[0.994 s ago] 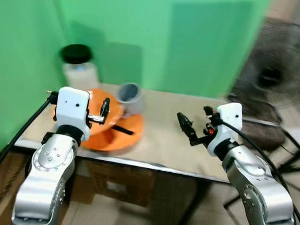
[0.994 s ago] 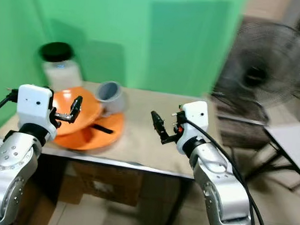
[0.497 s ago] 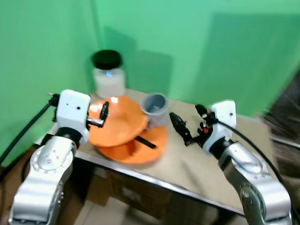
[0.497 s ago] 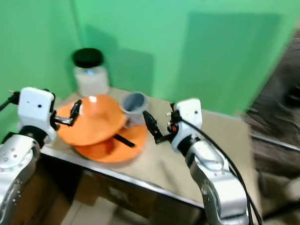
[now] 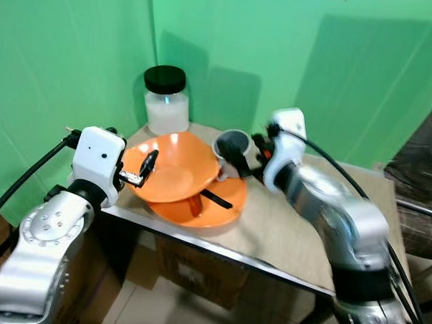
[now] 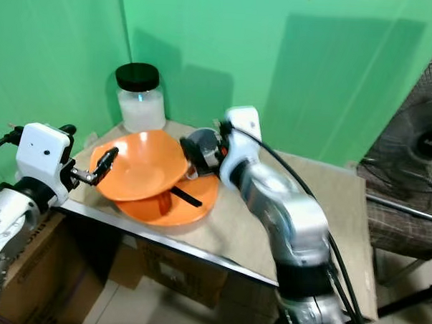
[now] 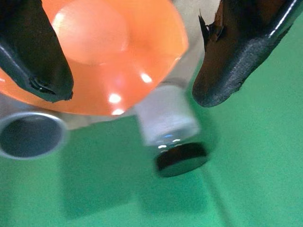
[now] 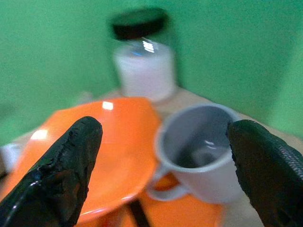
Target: Setting the table
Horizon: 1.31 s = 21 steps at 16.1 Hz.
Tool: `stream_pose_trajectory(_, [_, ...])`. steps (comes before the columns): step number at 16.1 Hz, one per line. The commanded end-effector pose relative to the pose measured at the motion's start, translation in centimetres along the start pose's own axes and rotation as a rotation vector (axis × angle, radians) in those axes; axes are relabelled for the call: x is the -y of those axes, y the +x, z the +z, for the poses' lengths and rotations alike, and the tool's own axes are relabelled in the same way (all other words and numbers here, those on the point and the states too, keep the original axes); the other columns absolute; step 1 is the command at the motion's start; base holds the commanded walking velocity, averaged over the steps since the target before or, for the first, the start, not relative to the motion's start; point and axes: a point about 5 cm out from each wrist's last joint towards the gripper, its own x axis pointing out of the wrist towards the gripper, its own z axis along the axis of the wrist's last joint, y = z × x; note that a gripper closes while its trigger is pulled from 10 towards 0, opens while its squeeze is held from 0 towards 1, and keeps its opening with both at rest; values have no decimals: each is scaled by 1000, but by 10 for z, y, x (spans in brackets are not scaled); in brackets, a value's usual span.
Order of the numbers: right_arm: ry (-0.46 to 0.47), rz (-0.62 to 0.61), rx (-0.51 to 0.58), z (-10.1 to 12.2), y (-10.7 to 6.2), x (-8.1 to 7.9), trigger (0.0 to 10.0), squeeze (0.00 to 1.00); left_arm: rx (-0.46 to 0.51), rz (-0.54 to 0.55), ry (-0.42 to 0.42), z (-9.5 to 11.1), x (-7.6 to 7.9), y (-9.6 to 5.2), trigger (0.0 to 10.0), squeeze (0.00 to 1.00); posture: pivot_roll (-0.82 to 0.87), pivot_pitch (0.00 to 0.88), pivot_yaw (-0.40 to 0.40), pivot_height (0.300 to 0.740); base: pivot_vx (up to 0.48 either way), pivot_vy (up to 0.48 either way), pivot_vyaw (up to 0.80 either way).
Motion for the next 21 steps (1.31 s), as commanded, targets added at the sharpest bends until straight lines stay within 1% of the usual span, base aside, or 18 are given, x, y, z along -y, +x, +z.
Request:
stream_pose_trajectory(1, [44, -72, -63, 0, 7, 11, 10000, 259, 4, -90, 11, 1, 5, 0, 10000, 0, -77, 10, -28, 740, 0, 0, 0])
stream_pose_trajectory(2, [52, -74, -70, 2, 9, 12, 10000, 0, -2, -115, 15, 0, 6, 0, 10000, 0, -77, 10, -28, 740, 0, 0, 0])
stream_pose_trajectory(3, [95, -75, -107, 6, 17, 13, 10000, 0, -14, -159, 40, -2, 9, 0, 10000, 0, -78, 13, -31, 740, 0, 0, 0])
stream_pose_trajectory(4, [112, -68, -140, 8, 23, 12, 10000, 0, -19, -179, 53, -3, 11, 1, 10000, 0, -80, 14, -32, 740, 0, 0, 0])
stream_pose_trajectory(6, [154, -118, -181, 10, 34, 13, 10000, 0, -13, -200, 50, -3, 13, 2, 10000, 0, -80, 15, -35, 740, 0, 0, 0])
stream_pose_trajectory(7, [217, -163, -191, 10, 42, 16, 10000, 0, -8, -211, 50, -1, 16, 3, 10000, 0, -80, 17, -37, 740, 0, 0, 0])
stream_pose_trajectory(9, [265, -156, -215, 9, 47, 14, 9804, 0, -8, -226, 53, -2, 18, 3, 10000, 0, -78, 17, -38, 740, 0, 0, 0])
stream_pose_trajectory(11, [267, -160, -233, 7, 49, 13, 7333, 0, -8, -238, 52, -2, 19, 2, 10000, 0, -78, 17, -38, 740, 0, 0, 0])
stream_pose_trajectory(12, [282, -169, -253, 4, 50, 13, 3608, 0, -4, -269, 43, -1, 22, 1, 10000, 0, -74, 16, -39, 740, 0, 0, 0])
stream_pose_trajectory(13, [295, -179, -272, 2, 51, 14, 2471, 0, 0, -298, 34, 0, 25, 0, 10000, 0, -74, 15, -38, 740, 0, 0, 0])
stream_pose_trajectory(14, [306, -188, -276, 1, 52, 15, 824, 0, 7, -334, 17, 1, 28, -2, 10000, 0, -75, 15, -38, 740, 0, 0, 0])
stream_pose_trajectory(15, [325, -197, -278, -1, 53, 17, 0, 0, 5, -368, 16, 0, 31, -4, 10000, 0, -76, 10, -36, 740, 0, 0, 0])
stream_pose_trajectory(17, [339, -198, -290, -4, 54, 18, 0, 0, 2, -394, 23, -1, 35, -5, 10000, 0, -76, 5, -37, 740, 0, 0, 0])
stream_pose_trajectory(21, [359, -192, -306, -7, 55, 17, 0, 0, 2, -411, 22, -1, 36, -6, 10000, 0, -75, 0, -37, 740, 0, 0, 0])
